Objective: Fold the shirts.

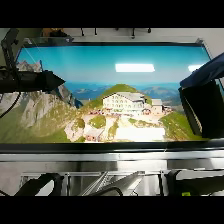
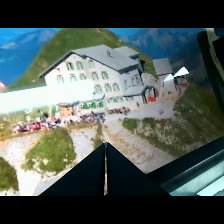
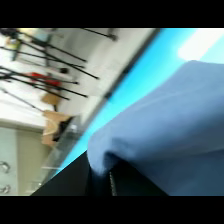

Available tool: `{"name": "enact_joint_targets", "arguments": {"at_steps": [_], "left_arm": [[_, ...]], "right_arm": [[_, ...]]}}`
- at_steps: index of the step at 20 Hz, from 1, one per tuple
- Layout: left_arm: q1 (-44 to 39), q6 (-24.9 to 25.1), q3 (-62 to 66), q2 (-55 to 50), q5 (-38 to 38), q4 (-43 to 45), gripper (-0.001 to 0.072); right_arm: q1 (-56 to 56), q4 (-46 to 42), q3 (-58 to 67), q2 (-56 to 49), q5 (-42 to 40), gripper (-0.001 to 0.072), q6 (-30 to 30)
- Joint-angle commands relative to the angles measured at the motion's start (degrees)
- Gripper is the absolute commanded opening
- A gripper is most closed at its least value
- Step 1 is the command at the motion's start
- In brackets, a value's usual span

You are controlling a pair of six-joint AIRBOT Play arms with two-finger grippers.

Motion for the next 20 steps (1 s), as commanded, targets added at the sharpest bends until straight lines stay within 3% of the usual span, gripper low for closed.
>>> {"name": "enact_joint_targets", "arguments": {"at_steps": [1, 8, 14, 18, 19, 20], "left_arm": [[0.00, 0.31, 0.07, -0.44, -0.57, -1.09, 0.0018], [-0.02, 0.31, 0.07, -0.42, -7.43, -1.09, 0.0018], [-0.02, 0.37, 0.07, -0.42, -9.01, -1.07, 0.0018], [-0.02, 1.40, 0.07, -0.42, -9.22, -1.05, 0.0018], [-0.02, 1.79, 0.07, -0.42, -9.20, -1.07, 0.0018], [-0.02, 1.86, 0.07, -0.44, -9.18, -1.05, 0.0018]], "right_arm": [[-3.65, -8.33, 0.00, 3.13, 9.46, 0.0020, 9.46], [-4.85, -35.76, -5.46, 9.60, 30.03, 0.0020, 19.39], [-4.85, -51.47, -20.76, 15.82, 31.78, 0.0027, 17.81], [-4.85, -52.06, -28.50, 16.17, 32.72, 0.0042, 19.04], [-4.85, -52.11, -29.75, 16.13, 32.48, 0.0230, 18.97], [-4.85, -52.09, -30.45, 16.09, 31.52, 0.0624, 18.95]]}}
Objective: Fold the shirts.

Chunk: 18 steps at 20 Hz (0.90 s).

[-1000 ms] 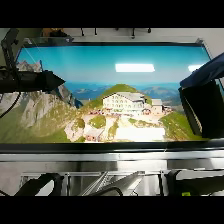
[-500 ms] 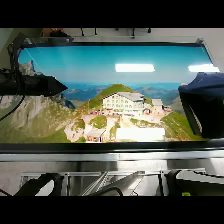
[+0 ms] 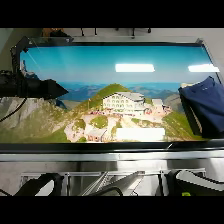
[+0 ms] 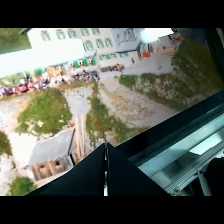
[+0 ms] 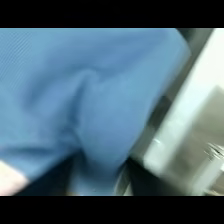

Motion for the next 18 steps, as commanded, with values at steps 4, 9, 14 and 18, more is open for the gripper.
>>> {"name": "enact_joint_targets", "arguments": {"at_steps": [4, 9, 14, 18], "left_arm": [[0.00, 1.40, 0.07, -0.02, -0.15, 0.07, 0.0018], [0.04, 1.38, 0.15, 1.44, 4.33, 0.04, 0.0018], [-2.01, 0.26, -6.84, 9.88, 7.78, 0.13, 0.0018], [-11.41, -2.51, -31.08, 24.26, 13.25, 0.24, 0.0018]], "right_arm": [[0.00, 1.86, -1.95, 0.83, -5.70, 0.0696, -7.61], [3.82, 24.96, 1.40, 0.83, -13.35, 0.0042, -14.29], [25.57, 28.20, -3.93, 3.06, -16.17, 0.0020, -20.44], [51.65, 28.20, -25.73, 13.97, -25.75, 0.0020, -25.33]]}}
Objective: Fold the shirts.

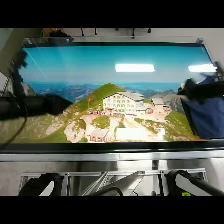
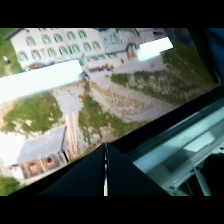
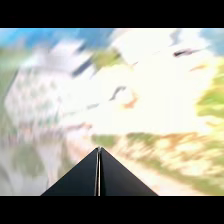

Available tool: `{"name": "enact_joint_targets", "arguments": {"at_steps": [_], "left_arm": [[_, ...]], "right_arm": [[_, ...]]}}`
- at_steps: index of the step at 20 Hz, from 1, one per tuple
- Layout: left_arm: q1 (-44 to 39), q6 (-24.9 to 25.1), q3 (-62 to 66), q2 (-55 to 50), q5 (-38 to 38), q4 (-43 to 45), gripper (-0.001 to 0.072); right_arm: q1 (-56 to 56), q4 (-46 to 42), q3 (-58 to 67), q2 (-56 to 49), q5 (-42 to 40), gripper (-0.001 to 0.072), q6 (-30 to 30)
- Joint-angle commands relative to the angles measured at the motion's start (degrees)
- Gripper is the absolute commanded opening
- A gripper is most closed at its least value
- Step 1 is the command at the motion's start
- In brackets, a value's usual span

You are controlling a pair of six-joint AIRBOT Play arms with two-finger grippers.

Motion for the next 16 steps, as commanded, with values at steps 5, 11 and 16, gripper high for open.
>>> {"name": "enact_joint_targets", "arguments": {"at_steps": [5, 11, 16], "left_arm": [[-16.94, -6.69, -34.84, 20.06, 10.01, 0.20, 0.0018], [-20.13, -8.41, -37.99, 26.56, 15.02, 0.48, 0.0018], [-20.13, -9.46, -37.99, 27.23, 15.89, 0.55, 0.0018]], "right_arm": [[32.89, 1.36, -31.50, 15.32, -13.88, 0.0021, -5.35], [33.42, 1.60, -31.54, 15.39, -13.73, 0.0021, -5.29], [33.42, 1.60, -31.54, 15.39, -13.70, 0.0021, -5.29]]}}
